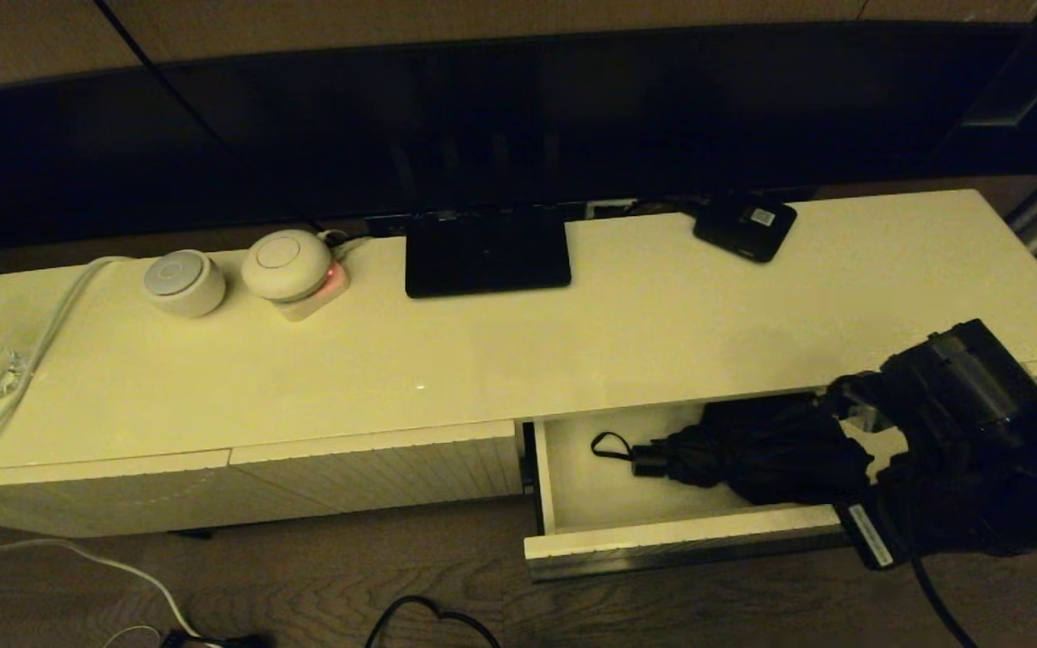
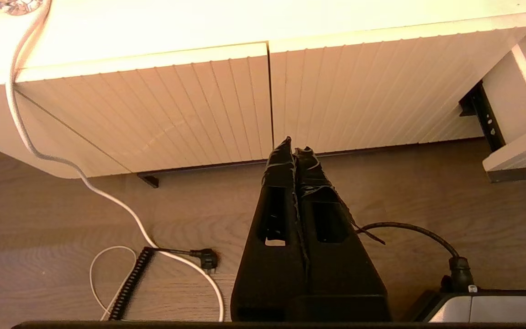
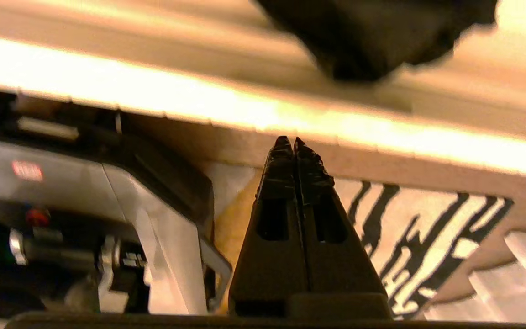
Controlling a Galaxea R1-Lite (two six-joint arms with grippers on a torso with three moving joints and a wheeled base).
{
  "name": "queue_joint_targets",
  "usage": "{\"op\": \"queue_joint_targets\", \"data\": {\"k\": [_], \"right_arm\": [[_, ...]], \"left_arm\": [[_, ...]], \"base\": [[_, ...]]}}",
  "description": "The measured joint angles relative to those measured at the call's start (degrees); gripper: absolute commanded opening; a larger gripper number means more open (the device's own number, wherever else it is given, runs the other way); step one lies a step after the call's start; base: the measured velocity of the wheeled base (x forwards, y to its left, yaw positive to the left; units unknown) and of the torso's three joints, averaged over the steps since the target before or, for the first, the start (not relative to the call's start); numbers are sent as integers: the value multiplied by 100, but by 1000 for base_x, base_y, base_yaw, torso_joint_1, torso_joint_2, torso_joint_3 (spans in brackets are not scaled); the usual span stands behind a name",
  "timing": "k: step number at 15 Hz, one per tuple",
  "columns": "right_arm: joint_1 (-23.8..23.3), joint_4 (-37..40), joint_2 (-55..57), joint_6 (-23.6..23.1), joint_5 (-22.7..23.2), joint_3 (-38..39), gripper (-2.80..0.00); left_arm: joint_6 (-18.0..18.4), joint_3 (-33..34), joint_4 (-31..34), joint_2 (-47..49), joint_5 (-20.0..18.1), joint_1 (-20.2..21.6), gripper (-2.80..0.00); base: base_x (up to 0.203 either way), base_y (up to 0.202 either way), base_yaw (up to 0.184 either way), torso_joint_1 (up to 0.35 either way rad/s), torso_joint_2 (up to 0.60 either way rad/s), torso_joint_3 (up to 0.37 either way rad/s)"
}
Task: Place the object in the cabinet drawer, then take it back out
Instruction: Open the drawer
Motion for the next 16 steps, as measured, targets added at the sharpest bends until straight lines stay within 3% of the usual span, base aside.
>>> {"op": "queue_joint_targets", "data": {"k": [6, 11, 16], "right_arm": [[-38, -532, 676, 327, 2, -298, -280], [-79, -621, 923, 323, 23, -504, -280], [-43, -606, 1019, 297, -39, -135, -280]], "left_arm": [[-2, 0, 2, 0, -1, 0, -280], [0, 0, 2, 0, 0, 0, -280], [0, 0, 3, 0, 2, 0, -280]], "base": [[0, 0, 0, 0, 0, 0], [0, 0, 0, 0, 0, 0], [0, 0, 0, 0, 0, 0]]}}
